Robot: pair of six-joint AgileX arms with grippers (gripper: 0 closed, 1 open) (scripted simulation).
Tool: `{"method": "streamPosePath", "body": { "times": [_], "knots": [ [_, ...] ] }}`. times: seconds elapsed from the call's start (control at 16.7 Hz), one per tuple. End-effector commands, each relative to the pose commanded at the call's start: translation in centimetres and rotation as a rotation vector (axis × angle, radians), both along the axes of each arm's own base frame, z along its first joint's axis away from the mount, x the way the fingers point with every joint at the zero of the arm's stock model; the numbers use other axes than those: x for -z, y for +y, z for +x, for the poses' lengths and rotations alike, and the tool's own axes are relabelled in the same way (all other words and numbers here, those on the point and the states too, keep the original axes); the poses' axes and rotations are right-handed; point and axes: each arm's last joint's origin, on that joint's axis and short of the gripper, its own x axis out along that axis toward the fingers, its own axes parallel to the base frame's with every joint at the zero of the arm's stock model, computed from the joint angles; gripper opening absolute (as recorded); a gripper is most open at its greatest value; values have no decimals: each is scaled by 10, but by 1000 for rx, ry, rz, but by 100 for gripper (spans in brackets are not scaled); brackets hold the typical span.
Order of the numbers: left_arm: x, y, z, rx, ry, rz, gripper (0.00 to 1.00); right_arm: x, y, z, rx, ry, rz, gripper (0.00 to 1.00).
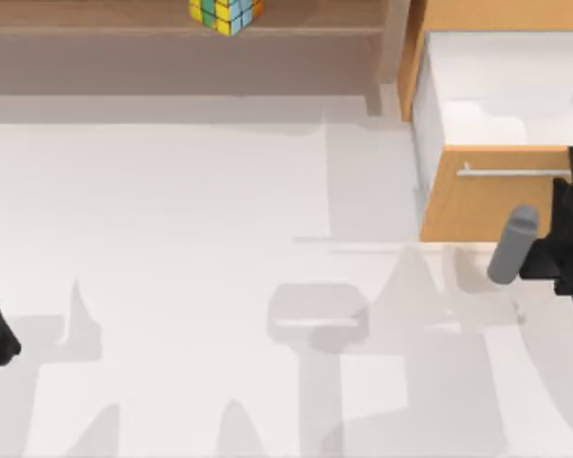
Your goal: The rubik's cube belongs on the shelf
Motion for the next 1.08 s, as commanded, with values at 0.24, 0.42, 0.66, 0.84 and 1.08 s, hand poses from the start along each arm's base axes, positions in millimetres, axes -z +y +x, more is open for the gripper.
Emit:
{"method": "streamPosePath", "body": {
  "times": [0.24,0.42,0.66,0.84,1.08],
  "knots": [
    [0,0,0,0,0,0,100,0,0,0,0,0,0,2],
    [0,0,0,0,0,0,100,0,0,0,0,0,0,0],
    [0,0,0,0,0,0,100,0,0,0,0,0,0,0],
    [0,0,0,0,0,0,100,1,0,0,-1,6,1,0],
    [0,0,0,0,0,0,100,1,1,21,-1,1,3,0]
  ]
}}
